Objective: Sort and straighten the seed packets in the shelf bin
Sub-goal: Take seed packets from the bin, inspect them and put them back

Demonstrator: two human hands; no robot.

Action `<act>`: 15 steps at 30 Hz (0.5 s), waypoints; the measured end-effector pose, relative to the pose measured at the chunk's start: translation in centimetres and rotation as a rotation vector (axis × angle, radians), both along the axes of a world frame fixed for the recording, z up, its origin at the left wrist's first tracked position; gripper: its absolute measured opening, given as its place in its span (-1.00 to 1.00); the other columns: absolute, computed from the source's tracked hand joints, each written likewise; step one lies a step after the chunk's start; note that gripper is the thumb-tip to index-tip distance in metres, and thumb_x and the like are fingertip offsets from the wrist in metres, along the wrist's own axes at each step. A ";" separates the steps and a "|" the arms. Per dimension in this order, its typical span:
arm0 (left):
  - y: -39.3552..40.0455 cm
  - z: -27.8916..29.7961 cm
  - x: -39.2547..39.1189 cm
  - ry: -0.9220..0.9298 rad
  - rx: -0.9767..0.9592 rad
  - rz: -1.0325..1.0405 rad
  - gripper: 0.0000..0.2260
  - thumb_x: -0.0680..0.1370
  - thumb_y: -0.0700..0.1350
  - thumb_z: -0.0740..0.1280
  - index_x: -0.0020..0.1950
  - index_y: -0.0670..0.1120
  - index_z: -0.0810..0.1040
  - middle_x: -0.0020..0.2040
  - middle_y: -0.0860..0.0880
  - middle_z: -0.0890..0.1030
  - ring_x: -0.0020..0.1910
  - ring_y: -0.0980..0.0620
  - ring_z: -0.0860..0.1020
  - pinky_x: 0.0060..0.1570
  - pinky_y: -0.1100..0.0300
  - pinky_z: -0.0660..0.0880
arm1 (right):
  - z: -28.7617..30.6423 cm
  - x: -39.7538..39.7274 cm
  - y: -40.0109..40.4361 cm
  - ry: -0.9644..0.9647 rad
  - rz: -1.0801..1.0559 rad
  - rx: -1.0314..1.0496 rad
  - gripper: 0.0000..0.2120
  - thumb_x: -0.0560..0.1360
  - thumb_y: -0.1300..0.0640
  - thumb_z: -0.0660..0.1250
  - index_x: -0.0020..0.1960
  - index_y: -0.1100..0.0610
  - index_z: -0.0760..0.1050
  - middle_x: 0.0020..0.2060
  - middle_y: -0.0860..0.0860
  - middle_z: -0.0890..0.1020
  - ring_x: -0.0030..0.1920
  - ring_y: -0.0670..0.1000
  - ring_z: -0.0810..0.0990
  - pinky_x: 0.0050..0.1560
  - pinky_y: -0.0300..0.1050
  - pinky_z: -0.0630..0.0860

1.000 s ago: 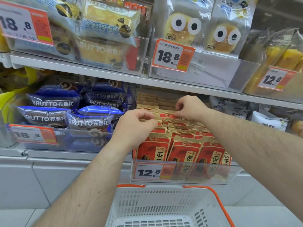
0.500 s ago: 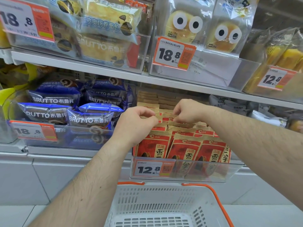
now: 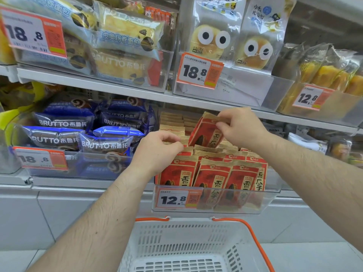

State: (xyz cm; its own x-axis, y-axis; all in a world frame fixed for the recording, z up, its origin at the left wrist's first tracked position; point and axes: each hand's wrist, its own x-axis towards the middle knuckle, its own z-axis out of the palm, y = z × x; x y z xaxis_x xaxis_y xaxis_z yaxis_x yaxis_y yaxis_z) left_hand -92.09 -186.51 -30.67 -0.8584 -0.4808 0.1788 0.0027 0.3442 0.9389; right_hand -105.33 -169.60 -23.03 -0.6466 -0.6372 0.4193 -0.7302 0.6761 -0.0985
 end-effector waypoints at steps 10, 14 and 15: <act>1.0 0.1 1.1 0.029 -0.052 0.036 -0.86 0.54 -0.07 0.40 0.06 0.13 0.62 0.05 0.20 0.54 -0.01 0.21 0.55 -0.16 0.26 0.51 | -0.6 2.2 2.3 0.053 -0.070 -0.679 -0.84 0.59 0.16 0.27 -0.09 0.20 0.56 -0.21 0.09 0.63 -0.14 0.10 0.59 -0.07 0.09 0.55; 1.0 0.1 1.7 0.216 -0.147 0.153 -0.82 0.52 -0.17 0.41 0.06 0.09 0.60 0.06 0.20 0.56 0.11 0.15 0.52 0.07 0.20 0.46 | -0.2 3.7 2.6 -0.233 -0.118 -0.974 -0.79 0.60 0.19 0.26 -0.18 0.00 0.52 -0.24 -0.03 0.65 -0.12 0.04 0.65 -0.01 0.08 0.61; 0.9 0.2 1.9 0.296 -0.163 0.183 -0.80 0.51 -0.20 0.41 0.05 0.08 0.59 0.04 0.22 0.55 0.08 0.17 0.52 0.08 0.19 0.48 | -0.2 4.1 2.7 -0.318 -0.102 -1.018 -0.78 0.60 0.20 0.26 -0.20 0.02 0.53 -0.25 -0.03 0.66 -0.14 0.04 0.66 -0.04 0.06 0.63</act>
